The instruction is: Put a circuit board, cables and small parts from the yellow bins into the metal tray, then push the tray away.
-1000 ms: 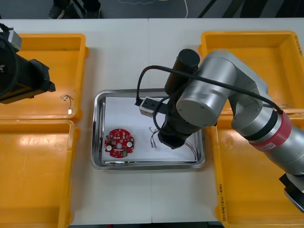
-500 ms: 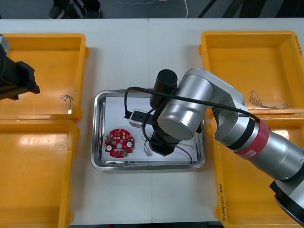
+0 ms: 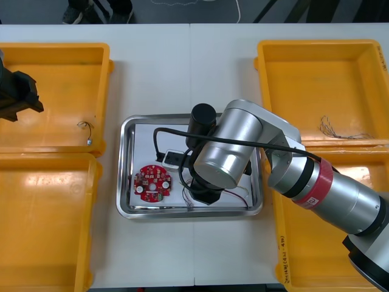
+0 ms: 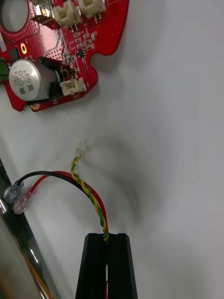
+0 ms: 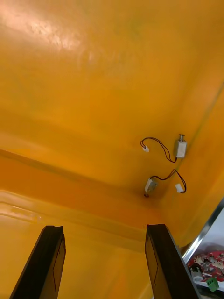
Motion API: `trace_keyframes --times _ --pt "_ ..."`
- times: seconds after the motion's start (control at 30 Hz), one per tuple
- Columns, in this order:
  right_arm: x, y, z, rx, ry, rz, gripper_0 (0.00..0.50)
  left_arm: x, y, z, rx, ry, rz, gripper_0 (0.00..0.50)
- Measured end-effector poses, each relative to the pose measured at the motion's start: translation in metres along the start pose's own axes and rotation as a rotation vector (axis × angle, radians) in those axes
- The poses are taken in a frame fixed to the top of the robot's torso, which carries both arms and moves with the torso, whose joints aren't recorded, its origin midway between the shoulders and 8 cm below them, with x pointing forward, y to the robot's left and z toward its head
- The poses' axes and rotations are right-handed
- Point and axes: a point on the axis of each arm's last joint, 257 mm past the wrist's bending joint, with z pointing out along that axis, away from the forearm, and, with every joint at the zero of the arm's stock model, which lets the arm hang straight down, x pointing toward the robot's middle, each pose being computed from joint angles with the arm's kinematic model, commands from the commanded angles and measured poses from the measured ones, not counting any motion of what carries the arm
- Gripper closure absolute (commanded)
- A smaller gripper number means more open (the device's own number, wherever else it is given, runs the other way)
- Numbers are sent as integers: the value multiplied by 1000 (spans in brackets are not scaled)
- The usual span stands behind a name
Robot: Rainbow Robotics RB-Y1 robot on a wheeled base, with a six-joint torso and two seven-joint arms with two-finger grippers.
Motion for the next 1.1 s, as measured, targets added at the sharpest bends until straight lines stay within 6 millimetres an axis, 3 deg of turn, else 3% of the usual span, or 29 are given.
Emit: trace_keyframes --times 0.03,0.07,0.1,0.2,0.43,0.6,0.77,0.9,1.1 --pt "0 0 0 0 1 1 301 -3 0 1 -1 0 9 0" --pt "0 -1 0 1 1 1 238 -5 -1 2 0 0 21 0" --pt "0 -1 0 3 1 1 141 -8 -3 4 1 -2 34 0" --pt "0 -2 0 6 0 1 19 -13 -11 11 -1 3 61 0" --pt "-4 -7 -4 20 -2 -6 19 -29 -28 33 12 -13 68 0" --pt "-3 -7 -10 5 13 -12 19 -40 -27 50 19 -38 32 0" --pt "-7 -6 -23 -39 6 2 9 -33 -33 67 36 -12 124 0" --pt "-4 -16 -36 -56 8 39 0 -28 -40 73 47 -2 238 0" --pt "6 -36 -59 -91 -4 118 0 -22 -42 84 42 10 254 0"
